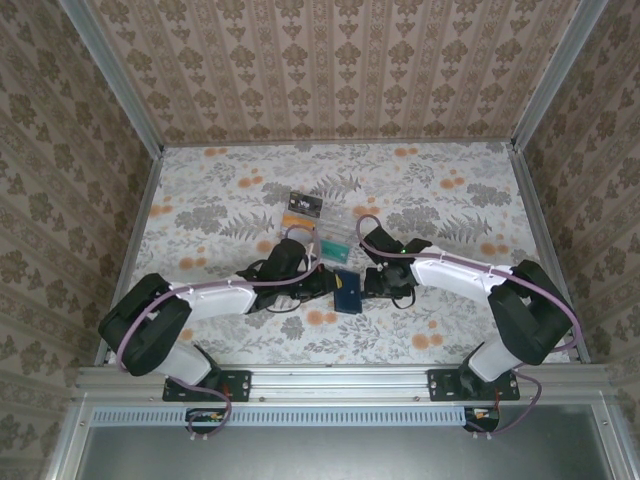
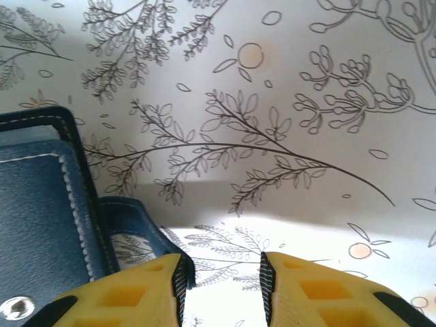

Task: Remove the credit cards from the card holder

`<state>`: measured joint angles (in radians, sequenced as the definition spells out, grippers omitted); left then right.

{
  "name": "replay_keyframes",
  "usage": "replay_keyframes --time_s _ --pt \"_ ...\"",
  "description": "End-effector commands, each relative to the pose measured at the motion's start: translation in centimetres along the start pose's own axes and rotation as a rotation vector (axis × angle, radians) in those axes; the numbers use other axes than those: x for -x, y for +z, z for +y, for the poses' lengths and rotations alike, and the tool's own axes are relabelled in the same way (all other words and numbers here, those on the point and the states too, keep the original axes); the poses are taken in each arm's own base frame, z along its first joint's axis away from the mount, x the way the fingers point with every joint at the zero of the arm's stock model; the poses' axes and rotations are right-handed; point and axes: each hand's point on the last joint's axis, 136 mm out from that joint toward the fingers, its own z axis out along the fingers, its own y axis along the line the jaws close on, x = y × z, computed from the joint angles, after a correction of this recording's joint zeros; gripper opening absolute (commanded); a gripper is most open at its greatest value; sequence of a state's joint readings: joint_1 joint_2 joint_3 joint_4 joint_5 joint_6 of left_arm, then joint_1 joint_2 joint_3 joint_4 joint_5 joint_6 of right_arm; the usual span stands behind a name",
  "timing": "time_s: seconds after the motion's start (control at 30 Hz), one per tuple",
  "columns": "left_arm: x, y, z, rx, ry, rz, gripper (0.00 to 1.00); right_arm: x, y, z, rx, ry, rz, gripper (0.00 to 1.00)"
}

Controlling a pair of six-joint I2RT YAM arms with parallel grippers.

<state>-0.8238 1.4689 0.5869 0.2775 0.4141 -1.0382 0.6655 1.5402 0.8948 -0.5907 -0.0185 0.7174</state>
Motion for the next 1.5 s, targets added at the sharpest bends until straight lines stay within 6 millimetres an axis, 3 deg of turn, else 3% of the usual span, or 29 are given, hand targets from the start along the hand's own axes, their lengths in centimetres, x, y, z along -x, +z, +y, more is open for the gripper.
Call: replay_keyframes --time_s 0.0,0.13,0.2,0.53,0.67,0.83,1.1,1.3,1.47 --pt "0.3 -0.1 -0.2 0.008 0.029 -0.009 0.0 -0.2 -0.5 1.1 0.068 0.0 0.002 0.38" --pt "0.4 0.1 0.0 0.016 0.023 -0.008 0.0 0.0 -0.5 3.4 0.194 -0.001 0.005 0.39" --pt "0.4 0.3 0.2 0.021 0.018 -0.005 0.0 -0.2 -0.2 3.7 0.218 0.004 0.025 0.34" --pt "0.4 0.7 0.7 0.04 0.007 0.0 0.0 -0.1 1.0 3.0 0.156 -0.013 0.049 0.25" --pt "0.5 0.5 1.4 0.089 0.005 0.002 0.17 0.7 0.8 2.3 0.1 -0.029 0.018 0.15" --pt "1.1 -0.5 2.7 0.217 0.01 -0.017 0.53 1.4 -1.0 2.2 0.072 -0.09 -0.018 0.06" --pt "4.0 -4.5 3.9 0.387 0.066 -0.181 0.96 2.2 -6.6 5.9 0.235 -0.193 -0.097 0.07" --pt "5.6 -7.7 5.8 0.469 -0.001 -0.322 1.0 2.5 -7.5 9.0 0.361 -0.182 -0.067 0.08" --pt "5.7 -8.1 6.0 0.458 -0.021 -0.343 1.0 2.6 -6.7 9.5 0.366 -0.187 -0.035 0.07"
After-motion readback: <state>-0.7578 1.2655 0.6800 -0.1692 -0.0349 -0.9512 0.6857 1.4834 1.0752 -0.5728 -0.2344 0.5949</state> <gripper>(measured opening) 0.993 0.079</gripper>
